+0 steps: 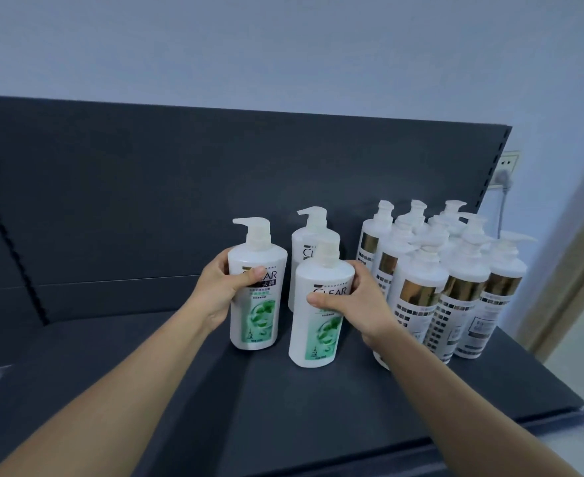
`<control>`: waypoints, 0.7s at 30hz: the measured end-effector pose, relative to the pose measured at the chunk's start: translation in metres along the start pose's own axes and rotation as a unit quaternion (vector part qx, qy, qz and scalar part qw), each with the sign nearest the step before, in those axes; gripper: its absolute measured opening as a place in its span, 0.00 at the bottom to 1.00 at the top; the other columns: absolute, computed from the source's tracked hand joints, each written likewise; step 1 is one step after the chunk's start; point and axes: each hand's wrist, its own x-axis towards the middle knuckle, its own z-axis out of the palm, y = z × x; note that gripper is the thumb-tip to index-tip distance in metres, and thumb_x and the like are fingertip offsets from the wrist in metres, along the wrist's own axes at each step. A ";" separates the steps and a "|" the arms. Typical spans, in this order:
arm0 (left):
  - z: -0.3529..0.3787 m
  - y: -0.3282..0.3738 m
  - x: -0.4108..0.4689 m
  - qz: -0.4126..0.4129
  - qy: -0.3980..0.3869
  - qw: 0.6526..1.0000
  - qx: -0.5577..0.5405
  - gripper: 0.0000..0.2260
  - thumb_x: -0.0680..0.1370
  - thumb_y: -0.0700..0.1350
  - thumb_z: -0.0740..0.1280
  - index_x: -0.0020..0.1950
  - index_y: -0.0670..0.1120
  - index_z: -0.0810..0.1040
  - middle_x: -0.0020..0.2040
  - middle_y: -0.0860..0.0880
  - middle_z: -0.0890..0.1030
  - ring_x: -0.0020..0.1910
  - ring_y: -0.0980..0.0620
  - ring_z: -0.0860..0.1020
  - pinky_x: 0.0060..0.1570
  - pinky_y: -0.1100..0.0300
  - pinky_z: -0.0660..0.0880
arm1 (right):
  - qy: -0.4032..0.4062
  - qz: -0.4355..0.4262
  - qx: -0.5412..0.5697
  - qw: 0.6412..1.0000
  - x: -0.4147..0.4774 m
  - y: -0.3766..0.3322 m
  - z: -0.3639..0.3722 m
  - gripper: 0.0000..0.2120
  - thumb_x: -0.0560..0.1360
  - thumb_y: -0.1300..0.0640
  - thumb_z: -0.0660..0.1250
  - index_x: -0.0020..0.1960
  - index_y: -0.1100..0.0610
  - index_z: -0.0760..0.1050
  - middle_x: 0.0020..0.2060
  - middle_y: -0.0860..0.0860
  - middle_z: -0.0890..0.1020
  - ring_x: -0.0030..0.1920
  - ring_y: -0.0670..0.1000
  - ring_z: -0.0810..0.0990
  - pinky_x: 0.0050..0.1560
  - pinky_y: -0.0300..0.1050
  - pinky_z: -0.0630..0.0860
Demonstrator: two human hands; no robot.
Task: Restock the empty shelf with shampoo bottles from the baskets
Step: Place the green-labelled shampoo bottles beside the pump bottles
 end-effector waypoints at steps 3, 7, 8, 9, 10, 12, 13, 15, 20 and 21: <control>0.000 -0.006 0.017 -0.011 -0.003 1.000 0.002 0.23 0.70 0.35 0.74 0.63 0.45 0.76 0.53 0.45 0.84 0.50 0.47 0.83 0.45 0.55 0.79 | 0.005 0.006 -0.010 1.000 0.016 0.004 0.000 0.31 0.59 0.63 0.83 0.54 0.48 0.72 0.51 0.47 0.84 0.53 0.48 0.82 0.56 0.51 0.80; 0.002 -0.011 0.037 -0.012 -0.010 1.000 0.000 0.23 0.70 0.36 0.74 0.63 0.46 0.76 0.53 0.45 0.84 0.50 0.48 0.83 0.46 0.54 0.79 | 0.008 0.007 -0.009 1.000 0.029 0.006 0.001 0.29 0.60 0.63 0.83 0.53 0.46 0.72 0.51 0.46 0.83 0.54 0.48 0.82 0.53 0.48 0.79; 0.002 -0.013 0.042 -0.010 -0.015 1.000 0.001 0.24 0.69 0.36 0.75 0.63 0.46 0.76 0.53 0.46 0.84 0.51 0.48 0.83 0.47 0.55 0.79 | 0.006 0.004 -0.007 1.000 0.031 0.007 0.001 0.29 0.60 0.63 0.82 0.53 0.46 0.72 0.51 0.46 0.83 0.53 0.47 0.82 0.52 0.46 0.79; 0.002 -0.014 0.046 -0.010 -0.018 1.000 0.001 0.25 0.67 0.38 0.75 0.63 0.46 0.76 0.53 0.46 0.84 0.52 0.48 0.82 0.47 0.55 0.78 | 0.004 0.001 -0.006 1.000 0.033 0.008 0.002 0.29 0.60 0.64 0.82 0.53 0.46 0.72 0.51 0.46 0.83 0.53 0.47 0.82 0.51 0.46 0.79; 0.001 -0.015 0.049 -0.010 -0.020 1.000 0.004 0.27 0.66 0.39 0.76 0.64 0.47 0.75 0.53 0.46 0.84 0.52 0.48 0.82 0.48 0.55 0.78 | 0.004 -0.002 -0.006 1.000 0.035 0.009 0.002 0.29 0.61 0.63 0.82 0.53 0.45 0.72 0.50 0.46 0.83 0.53 0.47 0.82 0.52 0.46 0.79; 0.001 -0.016 0.054 -0.001 -0.029 0.999 0.024 0.28 0.65 0.41 0.75 0.65 0.47 0.75 0.54 0.47 0.84 0.53 0.49 0.82 0.49 0.57 0.77 | 0.006 -0.012 -0.016 1.000 0.036 0.012 0.004 0.29 0.60 0.61 0.83 0.54 0.45 0.72 0.51 0.46 0.84 0.54 0.46 0.82 0.54 0.49 0.80; 0.001 -0.016 0.056 0.006 -0.031 0.999 0.038 0.27 0.66 0.40 0.75 0.65 0.48 0.75 0.55 0.47 0.83 0.53 0.51 0.82 0.49 0.59 0.77 | 0.007 -0.017 -0.025 1.000 0.037 0.013 0.004 0.30 0.60 0.59 0.83 0.54 0.44 0.72 0.51 0.45 0.84 0.54 0.46 0.82 0.55 0.49 0.80; 0.000 -0.017 0.058 0.027 -0.032 0.996 0.075 0.24 0.70 0.38 0.74 0.63 0.52 0.75 0.53 0.51 0.83 0.52 0.57 0.81 0.46 0.65 0.77 | 0.007 -0.026 -0.042 0.999 0.037 0.017 0.003 0.30 0.61 0.57 0.83 0.56 0.43 0.71 0.51 0.43 0.83 0.53 0.43 0.82 0.55 0.48 0.80; -0.016 -0.029 0.057 0.053 -0.010 0.967 0.250 0.27 0.63 0.44 0.81 0.55 0.61 0.74 0.55 0.53 0.81 0.55 0.57 0.79 0.54 0.56 0.77 | 0.036 -0.001 -0.153 0.988 0.029 0.030 0.015 0.44 0.48 0.40 0.82 0.59 0.46 0.67 0.56 0.43 0.79 0.59 0.47 0.77 0.60 0.52 0.76; -0.018 -0.032 0.055 0.047 -0.002 0.963 0.266 0.27 0.62 0.44 0.81 0.55 0.58 0.74 0.54 0.53 0.81 0.55 0.55 0.79 0.56 0.51 0.77 | 0.041 0.009 -0.176 0.983 0.027 0.035 0.018 0.46 0.46 0.37 0.80 0.59 0.47 0.67 0.56 0.43 0.78 0.59 0.47 0.76 0.61 0.53 0.76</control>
